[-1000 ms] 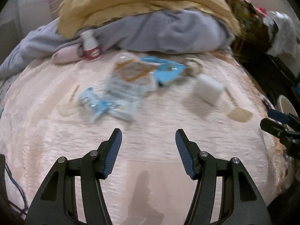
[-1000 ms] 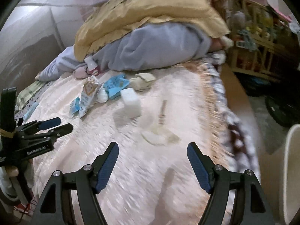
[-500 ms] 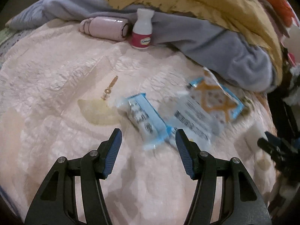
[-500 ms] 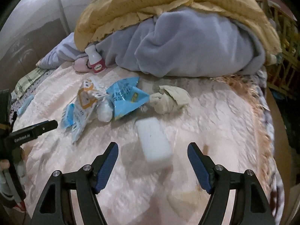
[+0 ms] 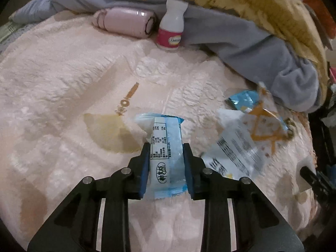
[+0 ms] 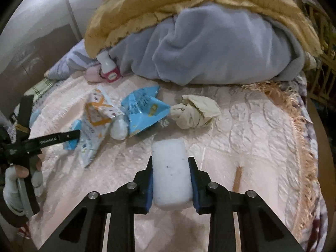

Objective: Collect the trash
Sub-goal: 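Grasp the blue-white snack packet with the left tool while the right tool grasps the white sponge, then carry the packet and sponge to the white bucket and open both tools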

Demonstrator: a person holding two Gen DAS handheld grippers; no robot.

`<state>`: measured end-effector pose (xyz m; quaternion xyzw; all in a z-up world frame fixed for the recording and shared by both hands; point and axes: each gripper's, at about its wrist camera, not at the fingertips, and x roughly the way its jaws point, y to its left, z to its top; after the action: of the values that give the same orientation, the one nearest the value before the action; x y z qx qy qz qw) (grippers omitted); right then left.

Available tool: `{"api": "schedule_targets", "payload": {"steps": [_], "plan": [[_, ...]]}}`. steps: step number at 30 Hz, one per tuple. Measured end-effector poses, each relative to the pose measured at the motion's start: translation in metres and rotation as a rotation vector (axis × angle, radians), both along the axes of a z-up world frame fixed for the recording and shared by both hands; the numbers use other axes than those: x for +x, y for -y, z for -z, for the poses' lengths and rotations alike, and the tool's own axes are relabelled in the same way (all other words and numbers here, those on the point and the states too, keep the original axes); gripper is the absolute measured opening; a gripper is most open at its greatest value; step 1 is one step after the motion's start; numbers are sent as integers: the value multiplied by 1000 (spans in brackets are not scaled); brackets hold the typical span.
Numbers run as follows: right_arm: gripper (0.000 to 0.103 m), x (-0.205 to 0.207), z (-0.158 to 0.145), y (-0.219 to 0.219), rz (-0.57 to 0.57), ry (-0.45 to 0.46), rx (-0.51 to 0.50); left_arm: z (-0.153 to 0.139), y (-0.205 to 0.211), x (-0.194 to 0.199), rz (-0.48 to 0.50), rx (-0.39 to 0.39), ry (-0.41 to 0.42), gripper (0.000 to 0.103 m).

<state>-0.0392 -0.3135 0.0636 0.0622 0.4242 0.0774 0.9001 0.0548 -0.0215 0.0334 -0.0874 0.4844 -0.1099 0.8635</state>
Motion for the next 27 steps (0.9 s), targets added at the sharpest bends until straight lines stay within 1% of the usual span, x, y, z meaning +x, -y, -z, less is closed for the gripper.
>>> {"api": "schedule_targets", "payload": {"steps": [3,7,9,14,18,22,27], "plan": [[27,-23,-12,2,-8,27,21,-17,0,-24,33,4,32,27],[27,-58,-23,4,-8,44,53,-36,11,-62,101,13,64,27],[27,-75,-26,4,-3,50,52,-42,20,-78,134,9,68,27],[27,-112,-30,8,15,60,50,-61,53,-114,224,-6,93,27],[27,-140,-37,19,46,73,47,-74,87,-142,301,12,126,27],[28,-167,-48,33,82,95,20,-83,116,-158,363,21,143,27],[28,-194,-60,58,144,119,13,-93,150,-175,427,25,165,27]]}}
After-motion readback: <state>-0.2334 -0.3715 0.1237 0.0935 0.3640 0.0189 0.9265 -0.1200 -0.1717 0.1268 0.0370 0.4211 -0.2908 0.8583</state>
